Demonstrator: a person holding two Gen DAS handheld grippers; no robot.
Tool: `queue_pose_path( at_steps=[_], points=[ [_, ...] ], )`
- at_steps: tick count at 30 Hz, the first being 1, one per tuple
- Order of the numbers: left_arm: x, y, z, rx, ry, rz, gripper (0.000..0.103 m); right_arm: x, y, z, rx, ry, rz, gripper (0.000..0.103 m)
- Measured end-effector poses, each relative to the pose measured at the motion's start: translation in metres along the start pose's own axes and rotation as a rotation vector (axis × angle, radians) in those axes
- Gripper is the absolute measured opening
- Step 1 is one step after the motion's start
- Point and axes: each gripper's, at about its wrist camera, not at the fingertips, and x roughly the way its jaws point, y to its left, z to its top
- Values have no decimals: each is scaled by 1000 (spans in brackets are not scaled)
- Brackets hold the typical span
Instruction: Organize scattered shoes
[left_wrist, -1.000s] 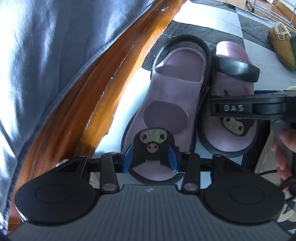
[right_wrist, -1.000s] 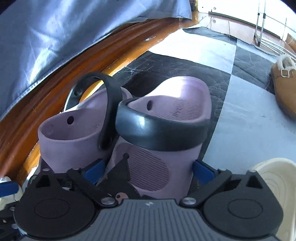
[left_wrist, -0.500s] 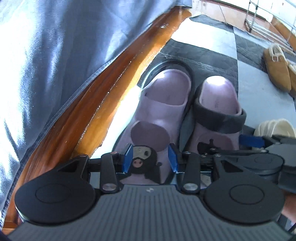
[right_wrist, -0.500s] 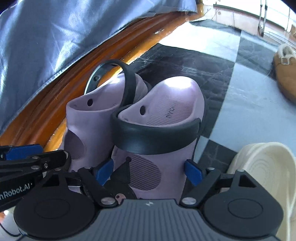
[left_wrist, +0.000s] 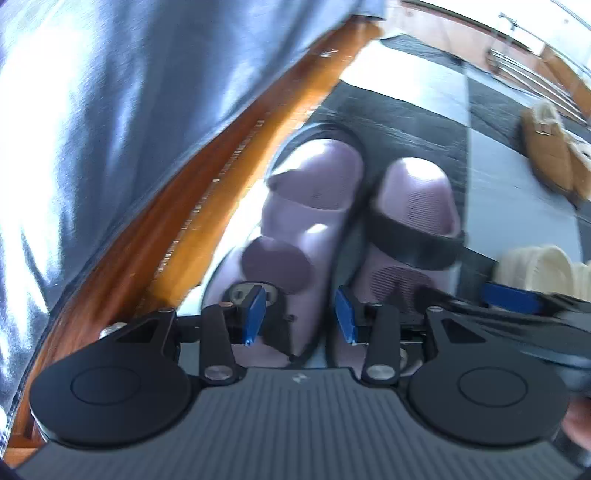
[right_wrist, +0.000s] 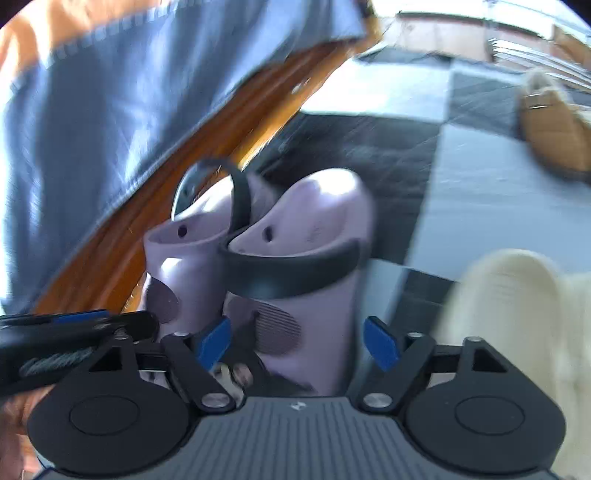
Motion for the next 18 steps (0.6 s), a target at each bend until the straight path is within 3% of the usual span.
queue_pose_path(
  at_steps=[4, 7, 9, 12, 15, 17, 18],
  points=[
    [-1, -19, -7, 114, 34, -56, 44, -65, -42, -10, 88, -88, 19, 95],
    [-7, -38, -12, 181, 79, -108, 44, -93, -78, -17, 107, -55, -50, 97],
    [-12, -55, -16, 225, 119, -141, 46, -101, -101, -23, 62, 20, -80, 97],
    [-18, -88, -23, 288, 199, -207, 47, -107, -107, -25, -120, 69, -130, 97],
    [-18, -120, -32, 327, 260, -247, 49, -123, -126, -29, -117, 37, -192, 98],
    [-15, -137, -38, 341, 289, -258, 52, -128, -152, -30, 32, 59, -92, 99],
    [-11, -145, -41, 335, 300, -260, 56, -121, -168, -31, 107, 122, -37, 100]
  ],
)
